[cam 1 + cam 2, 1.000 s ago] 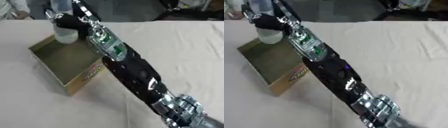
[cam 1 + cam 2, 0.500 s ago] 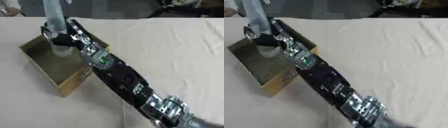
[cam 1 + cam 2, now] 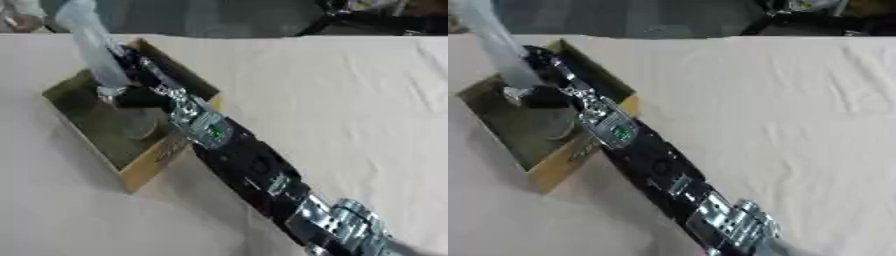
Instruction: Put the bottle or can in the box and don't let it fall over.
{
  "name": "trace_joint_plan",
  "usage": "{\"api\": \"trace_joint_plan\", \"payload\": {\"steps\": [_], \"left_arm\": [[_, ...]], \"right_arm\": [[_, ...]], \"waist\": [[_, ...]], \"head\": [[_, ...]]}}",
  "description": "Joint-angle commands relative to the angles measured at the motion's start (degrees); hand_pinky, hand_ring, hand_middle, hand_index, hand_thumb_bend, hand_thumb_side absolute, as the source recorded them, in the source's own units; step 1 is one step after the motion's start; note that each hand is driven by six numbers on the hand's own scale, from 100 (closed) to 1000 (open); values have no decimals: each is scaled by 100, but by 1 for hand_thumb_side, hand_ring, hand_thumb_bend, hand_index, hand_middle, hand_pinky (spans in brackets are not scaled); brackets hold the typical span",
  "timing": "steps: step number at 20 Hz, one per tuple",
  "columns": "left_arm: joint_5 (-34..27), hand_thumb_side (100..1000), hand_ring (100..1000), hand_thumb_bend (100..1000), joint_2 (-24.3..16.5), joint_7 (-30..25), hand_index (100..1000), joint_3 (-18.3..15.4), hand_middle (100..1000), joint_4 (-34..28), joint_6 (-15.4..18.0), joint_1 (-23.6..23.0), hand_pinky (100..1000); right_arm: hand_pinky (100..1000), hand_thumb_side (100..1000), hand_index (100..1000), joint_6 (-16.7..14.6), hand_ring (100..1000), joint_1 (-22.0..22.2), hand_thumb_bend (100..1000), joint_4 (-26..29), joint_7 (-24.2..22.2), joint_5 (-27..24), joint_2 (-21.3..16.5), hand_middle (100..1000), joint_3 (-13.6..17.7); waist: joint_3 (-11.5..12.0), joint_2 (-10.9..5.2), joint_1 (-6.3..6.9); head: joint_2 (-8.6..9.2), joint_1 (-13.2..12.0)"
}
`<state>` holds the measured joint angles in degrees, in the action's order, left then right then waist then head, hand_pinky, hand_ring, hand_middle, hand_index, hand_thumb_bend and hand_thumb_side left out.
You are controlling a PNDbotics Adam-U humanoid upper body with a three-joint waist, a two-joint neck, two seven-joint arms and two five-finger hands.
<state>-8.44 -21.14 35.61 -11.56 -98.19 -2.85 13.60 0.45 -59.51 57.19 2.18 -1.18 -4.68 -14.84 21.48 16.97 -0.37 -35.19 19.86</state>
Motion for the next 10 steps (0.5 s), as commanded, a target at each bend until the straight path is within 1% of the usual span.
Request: {"api": "trace_joint_plan", "payload": {"steps": [1,3,6,10], "left_arm": [[-3,692,743,474,-168,10,821,-81,661,-81,0,-1,841],[-3,692,743,474,-175,5,821,-84,661,-71,-2,-18,841],[-1,691,743,474,-180,-10,821,-79,660,-58,-5,-44,841],[8,691,742,474,-205,-10,820,-93,659,-43,-8,-97,841]], "right_arm": [[935,242,943,281,931,-108,845,268,-1,165,-66,880,39],[933,260,948,440,926,-80,867,349,-25,165,-74,880,47],[932,260,949,611,925,-60,867,547,-22,85,-101,880,57],[927,239,946,812,921,-13,842,849,-4,-102,-162,878,47]], "waist": [[-32,-161,75],[-74,-183,87],[-127,-213,104],[-196,-259,120]], "head": [[43,-67],[42,-80],[21,-82],[-13,-117]]}}
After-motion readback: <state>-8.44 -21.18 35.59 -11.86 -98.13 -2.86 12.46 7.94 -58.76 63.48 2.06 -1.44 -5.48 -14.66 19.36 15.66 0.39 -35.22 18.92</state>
